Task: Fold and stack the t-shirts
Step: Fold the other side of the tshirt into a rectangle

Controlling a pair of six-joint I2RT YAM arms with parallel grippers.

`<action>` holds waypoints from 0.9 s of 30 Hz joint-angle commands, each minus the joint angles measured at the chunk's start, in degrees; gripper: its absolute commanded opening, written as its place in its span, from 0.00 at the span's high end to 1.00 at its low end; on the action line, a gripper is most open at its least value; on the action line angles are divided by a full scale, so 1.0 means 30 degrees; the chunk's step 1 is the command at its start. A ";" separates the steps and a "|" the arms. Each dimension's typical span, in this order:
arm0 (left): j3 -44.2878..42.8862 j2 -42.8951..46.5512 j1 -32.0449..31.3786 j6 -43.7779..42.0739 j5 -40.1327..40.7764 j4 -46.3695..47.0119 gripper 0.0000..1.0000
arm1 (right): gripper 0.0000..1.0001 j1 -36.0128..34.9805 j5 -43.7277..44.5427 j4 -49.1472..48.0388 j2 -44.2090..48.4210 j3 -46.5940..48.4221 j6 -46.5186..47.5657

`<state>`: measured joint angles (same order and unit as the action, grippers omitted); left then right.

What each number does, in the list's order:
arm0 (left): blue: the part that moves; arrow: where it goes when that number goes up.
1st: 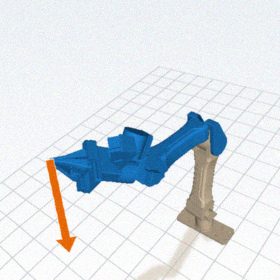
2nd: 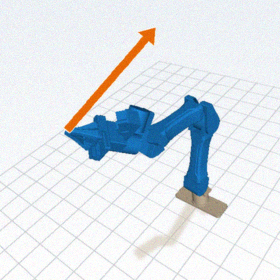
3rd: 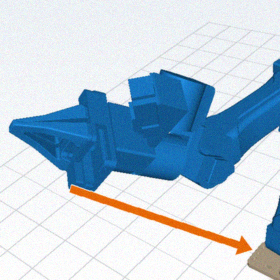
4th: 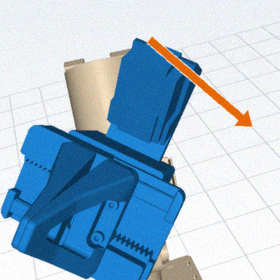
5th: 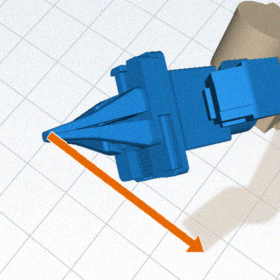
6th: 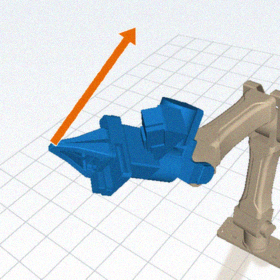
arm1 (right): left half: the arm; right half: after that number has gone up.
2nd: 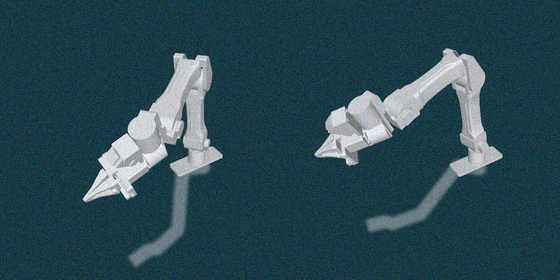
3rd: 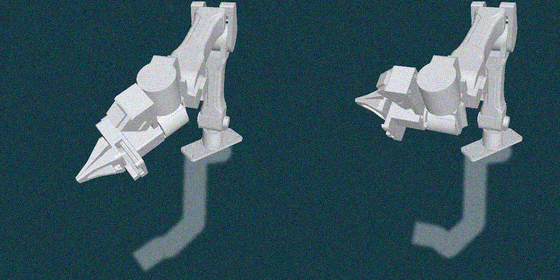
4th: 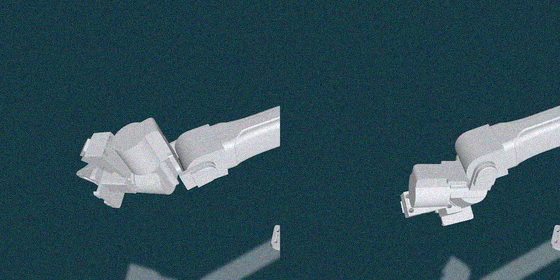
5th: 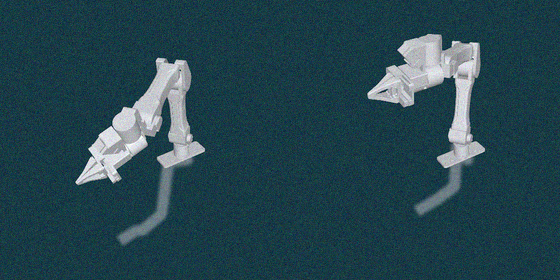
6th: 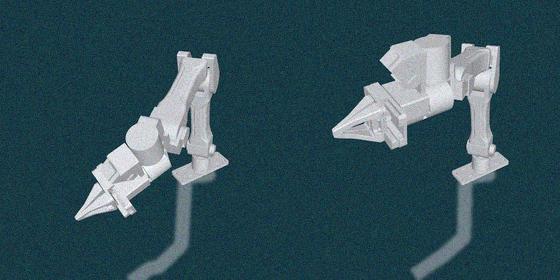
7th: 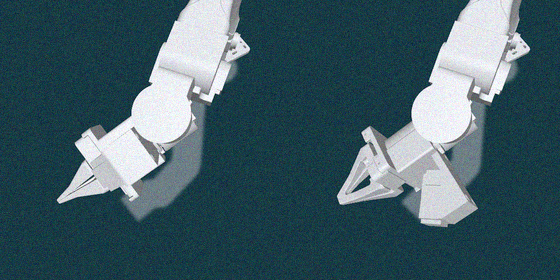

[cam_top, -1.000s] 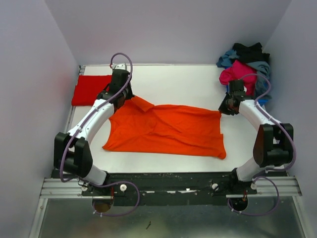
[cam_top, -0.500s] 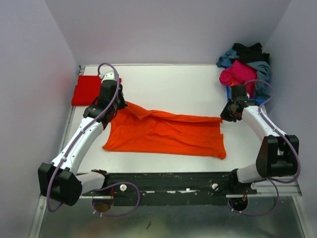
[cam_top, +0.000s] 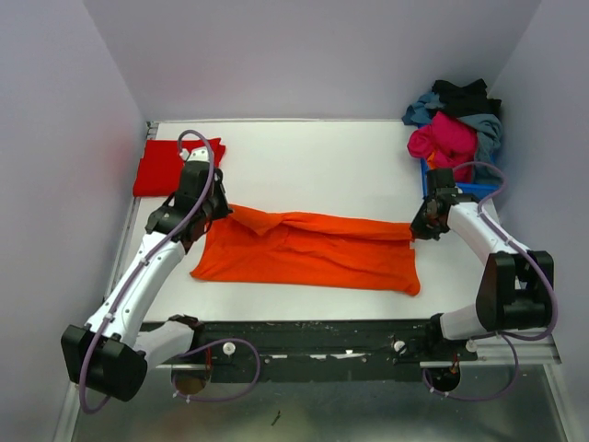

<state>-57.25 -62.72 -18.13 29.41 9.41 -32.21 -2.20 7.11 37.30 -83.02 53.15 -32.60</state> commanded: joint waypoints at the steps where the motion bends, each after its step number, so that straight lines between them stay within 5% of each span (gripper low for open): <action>1: -0.1246 0.0340 -0.0050 -0.0808 0.0204 -0.1861 1.00 | 0.99 -0.0030 0.0938 0.0633 0.0632 -0.0196 -0.0266; 27: 0.4465 0.2943 0.0858 0.1709 -0.4105 -0.2301 1.00 | 0.99 -0.0030 0.1027 0.0488 0.0574 -0.1073 -0.0237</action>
<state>-46.83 -57.32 -15.81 30.79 1.06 -39.31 -2.20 8.62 39.09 -81.73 51.42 -32.97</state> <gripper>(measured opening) 0.006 0.012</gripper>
